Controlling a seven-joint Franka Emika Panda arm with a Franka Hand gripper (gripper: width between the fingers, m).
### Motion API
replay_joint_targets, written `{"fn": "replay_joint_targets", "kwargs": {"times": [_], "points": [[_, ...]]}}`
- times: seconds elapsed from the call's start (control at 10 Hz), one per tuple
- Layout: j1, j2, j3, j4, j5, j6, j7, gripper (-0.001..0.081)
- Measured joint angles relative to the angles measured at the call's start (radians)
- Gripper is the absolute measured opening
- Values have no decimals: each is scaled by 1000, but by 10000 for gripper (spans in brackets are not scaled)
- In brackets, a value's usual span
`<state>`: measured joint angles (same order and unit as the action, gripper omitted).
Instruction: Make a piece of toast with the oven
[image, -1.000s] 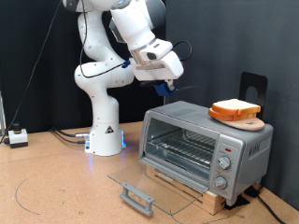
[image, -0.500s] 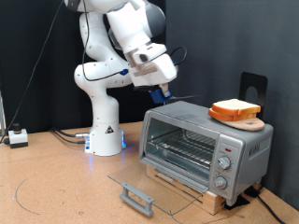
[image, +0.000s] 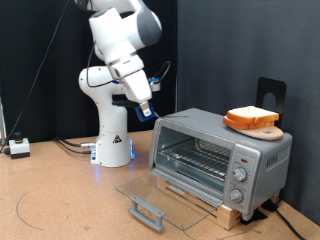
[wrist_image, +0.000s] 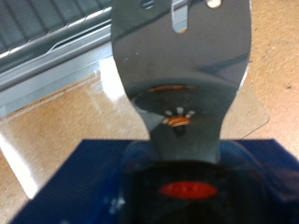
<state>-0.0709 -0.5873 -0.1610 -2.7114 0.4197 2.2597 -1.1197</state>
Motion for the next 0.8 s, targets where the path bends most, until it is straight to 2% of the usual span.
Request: {"fn": "replay_joint_targets", "kwargs": {"times": [0.1,0.6,0.8], "points": [[-4,28,-24,27,-3,-37,-27,398],[-9,30,2,12,-50,-9,-1,398],[-10,42,7,25,-79,-49,44,398]]}}
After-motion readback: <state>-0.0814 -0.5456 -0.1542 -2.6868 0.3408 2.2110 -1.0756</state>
